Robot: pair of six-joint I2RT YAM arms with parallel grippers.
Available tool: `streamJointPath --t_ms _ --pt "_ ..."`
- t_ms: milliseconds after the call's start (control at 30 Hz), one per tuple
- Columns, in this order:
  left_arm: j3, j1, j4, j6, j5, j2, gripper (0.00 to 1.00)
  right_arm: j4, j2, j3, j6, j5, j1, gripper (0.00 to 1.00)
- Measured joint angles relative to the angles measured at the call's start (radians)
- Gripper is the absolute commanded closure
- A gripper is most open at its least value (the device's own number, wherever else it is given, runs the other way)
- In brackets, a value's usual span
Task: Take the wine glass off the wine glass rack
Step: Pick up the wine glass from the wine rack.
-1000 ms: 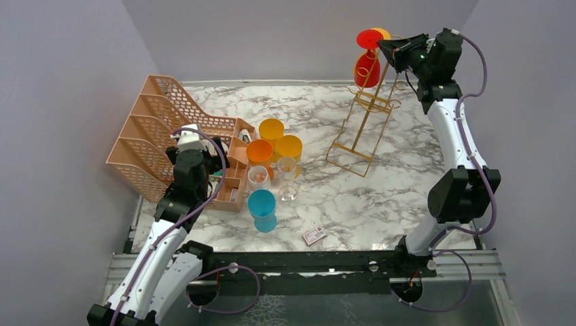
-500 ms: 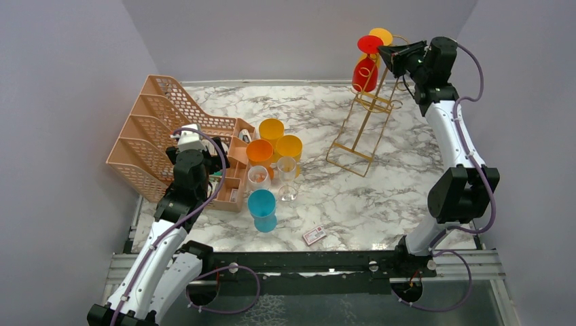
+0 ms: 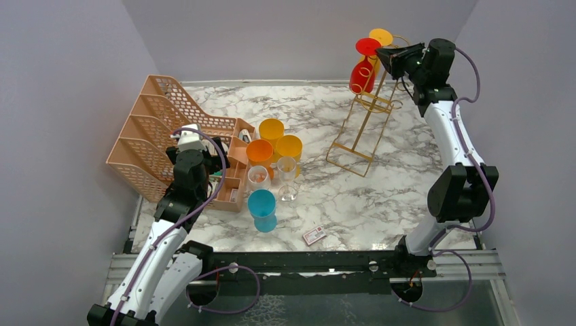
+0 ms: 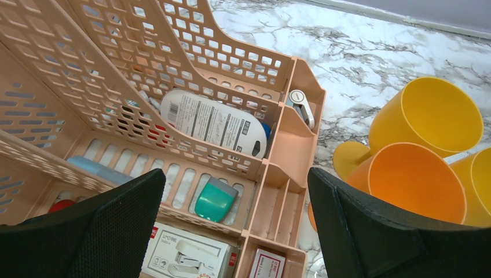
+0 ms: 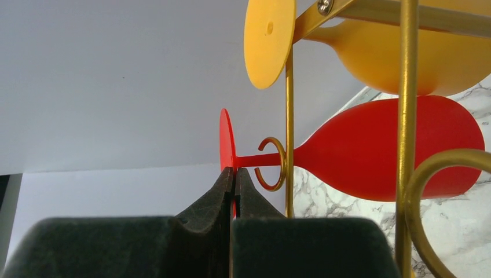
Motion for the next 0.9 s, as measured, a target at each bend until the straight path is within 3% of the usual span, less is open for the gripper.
streamJointPath --t_ms 567,900 --pt "0.000 0.000 0.000 0.000 0.002 0.000 0.01 0.025 0.045 0.046 -0.064 -0.172 0.001 0.99" --pt "0.000 0.001 0.000 0.000 0.001 -0.009 0.01 0.195 0.066 0.028 -0.072 -0.386 0.001 0.99"
